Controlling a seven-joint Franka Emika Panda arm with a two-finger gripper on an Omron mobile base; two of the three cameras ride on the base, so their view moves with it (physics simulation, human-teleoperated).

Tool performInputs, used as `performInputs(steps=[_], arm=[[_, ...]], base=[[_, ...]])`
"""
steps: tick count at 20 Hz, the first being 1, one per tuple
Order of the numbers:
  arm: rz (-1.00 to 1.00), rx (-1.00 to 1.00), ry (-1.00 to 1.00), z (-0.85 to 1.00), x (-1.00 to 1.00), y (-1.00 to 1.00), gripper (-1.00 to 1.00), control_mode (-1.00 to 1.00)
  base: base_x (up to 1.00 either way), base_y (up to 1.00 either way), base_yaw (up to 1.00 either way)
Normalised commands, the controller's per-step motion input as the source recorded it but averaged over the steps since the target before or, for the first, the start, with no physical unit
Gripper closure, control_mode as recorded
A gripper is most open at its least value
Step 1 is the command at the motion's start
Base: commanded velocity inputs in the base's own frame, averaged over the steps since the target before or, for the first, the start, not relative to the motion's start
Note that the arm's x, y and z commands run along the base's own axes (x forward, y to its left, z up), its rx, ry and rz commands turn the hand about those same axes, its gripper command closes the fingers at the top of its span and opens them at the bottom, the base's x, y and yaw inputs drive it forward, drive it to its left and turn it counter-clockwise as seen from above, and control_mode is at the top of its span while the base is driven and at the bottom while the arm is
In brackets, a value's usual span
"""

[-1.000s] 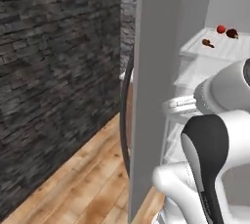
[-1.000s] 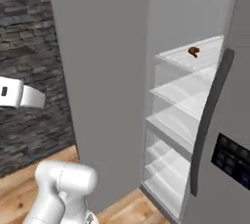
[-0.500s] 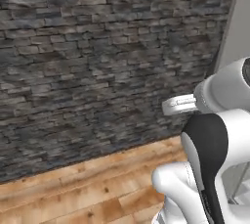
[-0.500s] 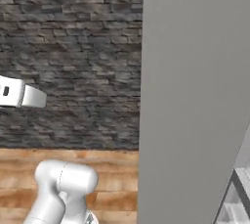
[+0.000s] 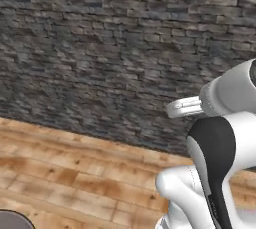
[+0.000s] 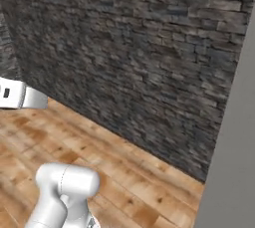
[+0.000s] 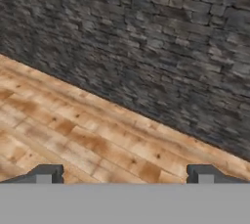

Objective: Transport the chicken drumstick and mushroom to the fridge. Place the chicken drumstick on the rack containing meat and place the mushroom on the rack containing the vegetable, ensuring meats and vegetables are on different racks.

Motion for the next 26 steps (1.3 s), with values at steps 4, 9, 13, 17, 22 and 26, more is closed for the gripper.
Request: performInputs(steps=[4,9,13,17,22,26], arm=[[0.0,0.0,0.0,0.0,0.0,0.0,-1.0,1.0],[0.0,0.0,0.0,0.0,0.0,0.0,-1.0,1.0],[0.0,0.0,0.0,0.0,0.0,0.0,-1.0,1.0],[0.0,0.0,0.0,0.0,0.0,0.0,-1.0,1.0],[0.0,0.0,0.0,0.0,0.0,0.0,-1.0,1.0],[0.0,0.0,0.0,0.0,0.0,0.0,-1.0,1.0]], base=[[0.49,0.14,0.91],[0.69,0.0,0.91],[0.99,-0.07,0.78],[1.0,-0.17,0.69],[1.0,-0.14,0.7],[0.93,-0.22,0.69]])
